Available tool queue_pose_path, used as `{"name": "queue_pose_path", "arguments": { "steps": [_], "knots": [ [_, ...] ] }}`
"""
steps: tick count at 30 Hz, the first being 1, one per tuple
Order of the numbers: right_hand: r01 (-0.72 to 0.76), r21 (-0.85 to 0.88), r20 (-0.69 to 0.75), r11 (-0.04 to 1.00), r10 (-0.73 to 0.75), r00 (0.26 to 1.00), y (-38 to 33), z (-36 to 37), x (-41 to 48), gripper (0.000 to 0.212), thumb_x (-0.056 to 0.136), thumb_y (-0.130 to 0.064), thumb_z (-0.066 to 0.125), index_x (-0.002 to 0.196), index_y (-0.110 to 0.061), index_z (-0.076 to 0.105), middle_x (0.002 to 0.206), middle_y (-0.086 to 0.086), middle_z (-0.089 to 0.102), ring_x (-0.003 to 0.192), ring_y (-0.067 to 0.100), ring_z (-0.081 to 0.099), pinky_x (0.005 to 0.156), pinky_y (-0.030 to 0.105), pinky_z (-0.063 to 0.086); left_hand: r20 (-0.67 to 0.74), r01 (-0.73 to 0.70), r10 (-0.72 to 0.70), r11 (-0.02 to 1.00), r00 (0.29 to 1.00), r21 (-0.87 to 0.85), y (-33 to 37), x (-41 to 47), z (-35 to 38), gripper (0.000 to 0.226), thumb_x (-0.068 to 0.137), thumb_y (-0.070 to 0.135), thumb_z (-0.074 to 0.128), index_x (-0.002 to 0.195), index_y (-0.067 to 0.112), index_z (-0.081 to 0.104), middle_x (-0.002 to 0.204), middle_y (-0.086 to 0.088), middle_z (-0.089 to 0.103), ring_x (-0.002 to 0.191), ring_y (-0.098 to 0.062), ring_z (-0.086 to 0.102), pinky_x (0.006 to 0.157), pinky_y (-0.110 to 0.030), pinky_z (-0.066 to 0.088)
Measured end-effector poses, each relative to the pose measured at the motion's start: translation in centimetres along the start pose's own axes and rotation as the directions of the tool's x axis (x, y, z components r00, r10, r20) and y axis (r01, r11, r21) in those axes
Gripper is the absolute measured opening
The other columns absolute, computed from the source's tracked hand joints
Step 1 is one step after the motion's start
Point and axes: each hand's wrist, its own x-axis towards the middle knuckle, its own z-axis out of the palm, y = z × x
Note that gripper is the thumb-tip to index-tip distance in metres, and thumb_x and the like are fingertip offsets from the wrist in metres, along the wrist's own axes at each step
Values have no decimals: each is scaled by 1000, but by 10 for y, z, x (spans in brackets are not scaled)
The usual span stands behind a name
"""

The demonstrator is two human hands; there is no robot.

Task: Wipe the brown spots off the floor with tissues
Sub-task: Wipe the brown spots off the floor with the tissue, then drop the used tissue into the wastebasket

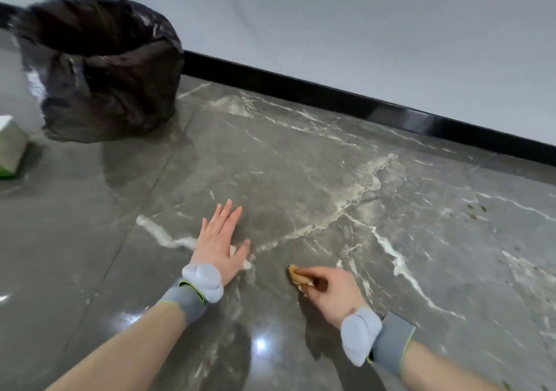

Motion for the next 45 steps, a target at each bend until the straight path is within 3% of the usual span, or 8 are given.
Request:
{"name": "queue_pose_path", "arguments": {
  "steps": [4, 9, 19, 29, 34, 39, 41, 45],
  "knots": [
    [-53, 223, -9, 973, 56, 998, -37, -11, 22, 30, 79, -3, 65, 83, -33, 66, 71, -9, 68, 60, -2, 62, 62, 6, 45, -196, 70, -49, 992, 979, 102, -69, -40, -72, 76, 75, 52, 31, 138, 12, 42, 149, 0, 26, 138, -13, 16, 113, -33, 4],
    [27, 418, 34, 908, -46, 998, -122, -5, 61, 17, 81, -8, 66, 84, -24, 67, 75, 5, 69, 55, 0, 60, 54, 11, 48, -341, 307, -201, 905, 918, 294, -149, -73, -162, 81, 75, 58, 23, 139, 14, 44, 151, -11, 29, 141, -23, 18, 114, -43, 9],
    [150, 549, 16, 822, -189, 982, -232, 28, 103, 24, 81, 2, 63, 79, -22, 66, 69, -4, 67, 59, 0, 61, 54, 9, 46, -154, 252, -205, 869, 967, 426, -184, -60, -149, 59, 87, 54, 31, 132, 24, 52, 143, -7, 44, 134, -22, 34, 113, -24, 0],
    [383, 426, -349, 820, -242, 906, -352, -6, 186, 16, 70, -17, 67, 76, -30, 60, 81, 1, 68, 81, 21, 67, 81, 44, 55, -164, 262, -217, 903, 962, 341, -187, -59, -151, 62, 91, 60, 16, 128, 29, 54, 141, -3, 47, 132, -16, 32, 113, -30, 10],
    [374, 396, -346, 839, -240, 907, -411, -5, 227, 12, 82, -10, 62, 93, -6, 61, 61, -8, 55, 41, -6, 54, 50, 5, 42, -177, 279, -232, 907, 956, 316, -187, -59, -152, 52, 85, 55, 36, 128, 32, 55, 141, -2, 47, 132, -14, 31, 113, -29, 10],
    [283, 346, -168, 895, -237, 957, -415, 11, 252, 14, 84, 6, 52, 83, 3, 66, 30, -15, 50, 29, -7, 46, 37, 2, 35, -179, 272, -223, 901, 958, 337, -190, -59, -152, 60, 78, 64, 43, 128, 33, 55, 141, -1, 46, 133, -14, 31, 112, -31, 11],
    [271, 291, -170, 917, -229, 958, -411, 18, 261, 19, 81, -4, 59, 66, -16, 61, 43, -15, 60, 48, -4, 60, 54, 8, 49, -182, 277, -226, 899, 957, 340, -192, -58, -151, 63, 76, 66, 44, 128, 32, 55, 142, -2, 45, 134, -14, 30, 112, -31, 11],
    [339, 8, -399, 941, -307, 864, -402, 31, 270, 21, 78, -14, 55, 91, -26, 68, 93, -6, 69, 86, 10, 61, 83, 23, 48, -187, 263, -210, 906, 960, 332, -193, -57, -150, 65, 74, 68, 46, 129, 33, 54, 144, -1, 43, 135, -14, 29, 111, -33, 12]
  ]
}}
